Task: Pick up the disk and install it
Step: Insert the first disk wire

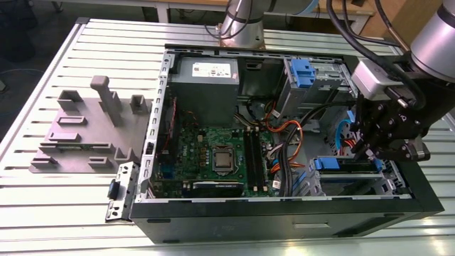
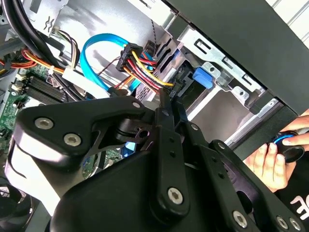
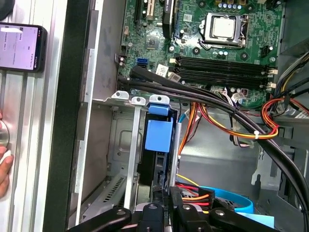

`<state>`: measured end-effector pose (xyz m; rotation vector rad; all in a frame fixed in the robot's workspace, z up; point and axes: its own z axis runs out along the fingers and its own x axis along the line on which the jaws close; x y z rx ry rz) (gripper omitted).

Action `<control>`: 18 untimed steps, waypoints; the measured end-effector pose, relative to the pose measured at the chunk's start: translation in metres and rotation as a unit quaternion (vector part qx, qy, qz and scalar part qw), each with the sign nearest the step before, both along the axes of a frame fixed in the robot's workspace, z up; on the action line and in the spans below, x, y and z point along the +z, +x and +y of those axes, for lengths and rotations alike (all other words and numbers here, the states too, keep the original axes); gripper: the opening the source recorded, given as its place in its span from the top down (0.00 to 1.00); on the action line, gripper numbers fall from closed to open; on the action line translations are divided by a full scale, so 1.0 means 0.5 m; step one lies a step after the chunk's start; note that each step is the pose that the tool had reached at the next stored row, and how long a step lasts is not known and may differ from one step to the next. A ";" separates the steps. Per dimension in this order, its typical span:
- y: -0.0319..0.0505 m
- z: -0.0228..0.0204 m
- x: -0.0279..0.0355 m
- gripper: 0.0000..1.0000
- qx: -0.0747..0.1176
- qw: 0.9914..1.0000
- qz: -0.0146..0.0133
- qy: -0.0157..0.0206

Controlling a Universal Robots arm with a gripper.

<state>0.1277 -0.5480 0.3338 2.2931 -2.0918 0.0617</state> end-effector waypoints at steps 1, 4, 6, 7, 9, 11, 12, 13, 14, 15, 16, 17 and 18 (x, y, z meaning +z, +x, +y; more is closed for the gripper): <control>0.000 -0.0003 0.000 0.83 -0.001 1.000 0.000 0.000; 0.000 -0.0005 0.000 0.83 -0.004 1.000 0.000 0.000; 0.000 -0.0006 0.000 0.83 -0.007 1.000 0.000 0.000; 0.000 -0.0006 -0.001 0.83 -0.008 1.000 0.000 0.000; 0.000 -0.0007 -0.001 0.83 -0.011 1.000 0.000 0.000; 0.000 -0.0007 -0.001 0.83 -0.015 1.000 0.000 0.000; 0.000 -0.0006 -0.001 0.83 -0.017 1.000 0.000 0.000; 0.000 -0.0006 -0.001 0.83 -0.020 1.000 -0.001 0.000; 0.000 -0.0007 -0.001 0.83 -0.022 1.000 -0.001 0.000; 0.000 -0.0007 -0.001 0.83 -0.024 1.000 -0.001 0.000; 0.000 -0.0006 -0.001 0.83 -0.026 1.000 -0.001 0.000; 0.000 -0.0006 -0.001 0.83 -0.026 1.000 -0.001 0.000; 0.000 -0.0006 -0.001 0.83 -0.026 1.000 -0.001 0.000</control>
